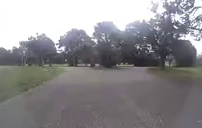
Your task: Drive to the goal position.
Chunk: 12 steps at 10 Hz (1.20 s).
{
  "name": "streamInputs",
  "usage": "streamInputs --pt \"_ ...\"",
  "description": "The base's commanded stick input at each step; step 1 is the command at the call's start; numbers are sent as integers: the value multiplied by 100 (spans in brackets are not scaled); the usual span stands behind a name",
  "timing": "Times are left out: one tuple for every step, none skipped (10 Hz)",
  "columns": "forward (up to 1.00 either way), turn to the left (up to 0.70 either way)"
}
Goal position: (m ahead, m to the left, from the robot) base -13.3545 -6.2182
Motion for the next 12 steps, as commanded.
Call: streamInputs --pt "0 -45" --pt "0 -45" --pt "0 -45" --pt "0 -45" --pt "0 -45" --pt "0 -45" --pt "0 -45" --pt "0 -45" --pt "0 -45" --pt "0 -45" --pt "0 -45" --pt "0 -45"
